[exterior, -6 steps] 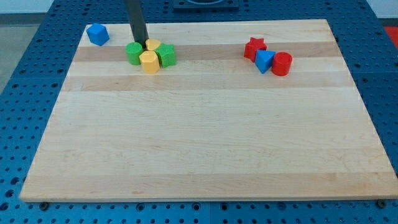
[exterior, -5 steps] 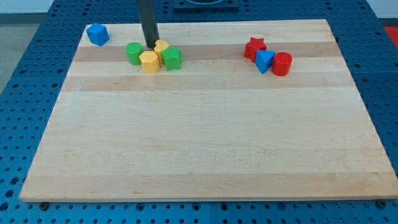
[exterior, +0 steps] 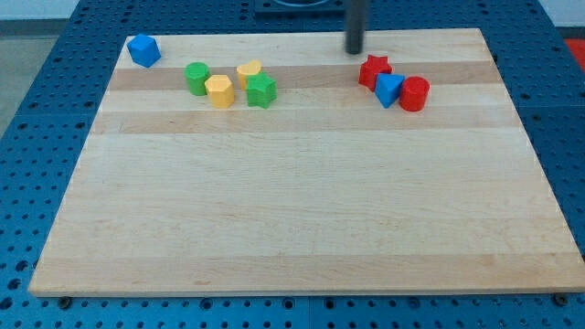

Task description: Push the red circle downwards

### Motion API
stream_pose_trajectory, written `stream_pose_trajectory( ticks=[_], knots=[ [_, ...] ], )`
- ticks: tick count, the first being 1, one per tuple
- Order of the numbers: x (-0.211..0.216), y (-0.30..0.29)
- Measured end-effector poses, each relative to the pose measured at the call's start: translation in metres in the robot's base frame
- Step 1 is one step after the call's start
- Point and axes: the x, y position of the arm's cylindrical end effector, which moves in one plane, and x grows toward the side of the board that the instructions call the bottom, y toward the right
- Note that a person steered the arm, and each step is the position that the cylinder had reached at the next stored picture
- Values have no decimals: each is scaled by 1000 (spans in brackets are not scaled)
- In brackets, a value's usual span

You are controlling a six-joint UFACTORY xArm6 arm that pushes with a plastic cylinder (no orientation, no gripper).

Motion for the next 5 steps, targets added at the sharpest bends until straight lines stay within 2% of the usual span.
stream_pose_trajectory(
  ticks=[1,2,4,5],
  knots=[
    [54,25],
    [70,31],
    [135,31],
    [149,20]
  ],
)
